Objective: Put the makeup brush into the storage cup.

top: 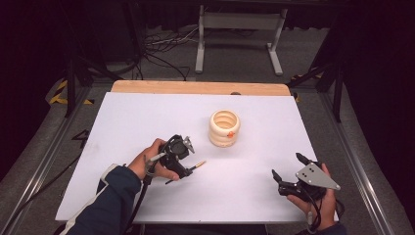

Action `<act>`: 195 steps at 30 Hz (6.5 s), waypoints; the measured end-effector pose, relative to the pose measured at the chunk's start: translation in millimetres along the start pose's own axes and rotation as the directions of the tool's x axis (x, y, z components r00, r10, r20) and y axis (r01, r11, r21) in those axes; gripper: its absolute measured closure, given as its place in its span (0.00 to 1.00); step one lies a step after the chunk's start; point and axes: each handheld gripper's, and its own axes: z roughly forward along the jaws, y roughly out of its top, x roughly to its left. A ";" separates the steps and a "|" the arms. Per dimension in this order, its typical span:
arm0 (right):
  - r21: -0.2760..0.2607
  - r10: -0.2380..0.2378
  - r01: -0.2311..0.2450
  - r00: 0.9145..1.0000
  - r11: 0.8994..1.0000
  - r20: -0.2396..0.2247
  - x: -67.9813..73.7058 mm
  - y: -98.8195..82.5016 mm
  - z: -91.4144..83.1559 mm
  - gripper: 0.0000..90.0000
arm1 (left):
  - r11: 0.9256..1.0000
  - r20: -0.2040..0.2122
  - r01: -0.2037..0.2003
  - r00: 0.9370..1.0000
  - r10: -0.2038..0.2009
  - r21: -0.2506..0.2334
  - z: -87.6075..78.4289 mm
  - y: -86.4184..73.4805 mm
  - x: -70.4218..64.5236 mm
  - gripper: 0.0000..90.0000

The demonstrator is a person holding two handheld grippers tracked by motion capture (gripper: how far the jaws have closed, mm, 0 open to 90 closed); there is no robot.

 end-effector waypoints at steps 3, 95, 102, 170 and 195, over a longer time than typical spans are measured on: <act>0.001 -0.002 0.002 1.000 1.000 -0.001 0.4 -0.1 0.2 0.10 | 0.999 0.001 -0.009 1.000 0.009 0.043 4.2 6.2 0.6 0.51; -0.037 -0.013 0.013 1.000 0.999 -0.005 1.6 1.7 -3.3 0.10 | 0.678 -0.169 -0.019 0.973 -0.156 -0.735 -84.0 -17.4 13.1 0.92; -0.037 -0.013 0.012 1.000 0.999 -0.007 1.6 1.8 -3.4 0.10 | 0.643 -0.159 -0.020 0.974 -0.159 -0.765 -85.8 -12.5 16.5 0.92; -0.046 -0.010 0.009 1.000 0.999 -0.011 -1.1 0.5 -3.3 0.10 | 0.499 -0.016 0.033 0.995 -0.094 -0.866 -25.6 97.6 54.1 0.92; -0.048 0.002 -0.003 1.000 0.999 -0.030 -0.8 0.4 -2.3 0.10 | 0.532 -0.006 0.057 0.993 -0.115 -0.845 10.0 101.3 60.4 0.92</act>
